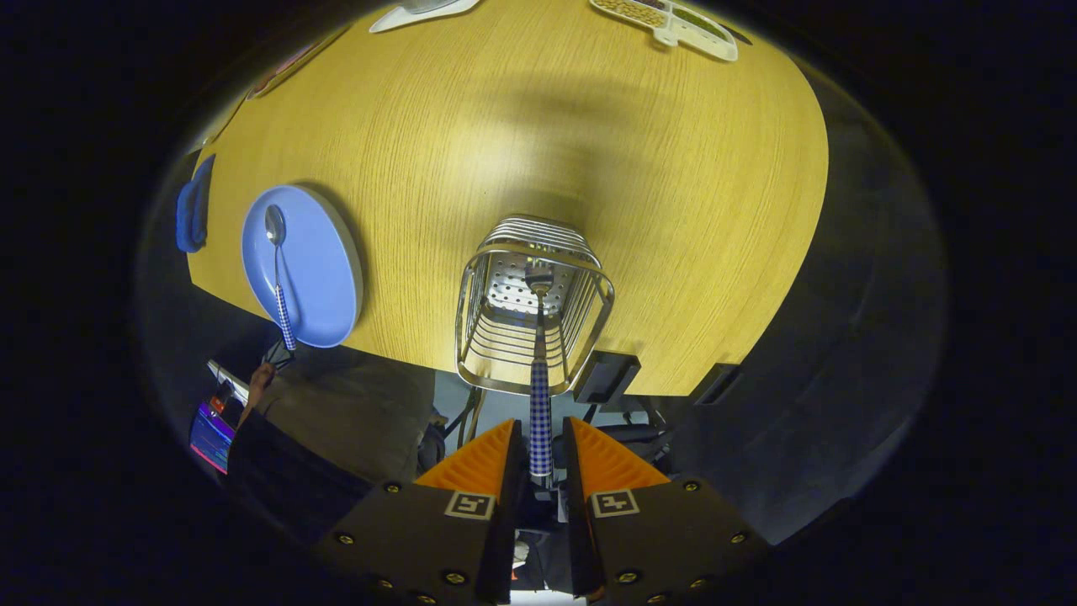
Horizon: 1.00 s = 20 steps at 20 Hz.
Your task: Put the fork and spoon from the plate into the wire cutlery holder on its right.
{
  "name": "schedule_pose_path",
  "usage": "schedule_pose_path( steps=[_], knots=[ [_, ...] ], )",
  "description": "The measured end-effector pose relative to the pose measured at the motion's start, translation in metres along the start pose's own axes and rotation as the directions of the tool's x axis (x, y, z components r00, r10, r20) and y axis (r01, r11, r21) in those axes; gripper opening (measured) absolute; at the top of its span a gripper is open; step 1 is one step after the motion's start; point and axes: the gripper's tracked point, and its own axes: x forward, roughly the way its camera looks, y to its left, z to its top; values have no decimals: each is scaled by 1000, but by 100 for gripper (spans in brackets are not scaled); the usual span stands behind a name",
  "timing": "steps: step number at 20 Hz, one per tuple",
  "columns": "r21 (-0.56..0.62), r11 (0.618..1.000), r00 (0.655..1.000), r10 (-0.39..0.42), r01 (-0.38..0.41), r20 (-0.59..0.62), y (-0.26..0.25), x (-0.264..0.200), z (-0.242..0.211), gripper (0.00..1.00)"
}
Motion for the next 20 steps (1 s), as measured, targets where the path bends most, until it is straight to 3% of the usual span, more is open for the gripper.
schedule_pose_path(
  steps=[9,12,20],
  knots=[
    [18,999,988,-28,26,149,24,-26,-30,27],
    [-8,999,977,-38,41,211,53,-27,-35,27],
    [-75,997,959,29,-8,281,136,-11,-50,27]
  ],
)
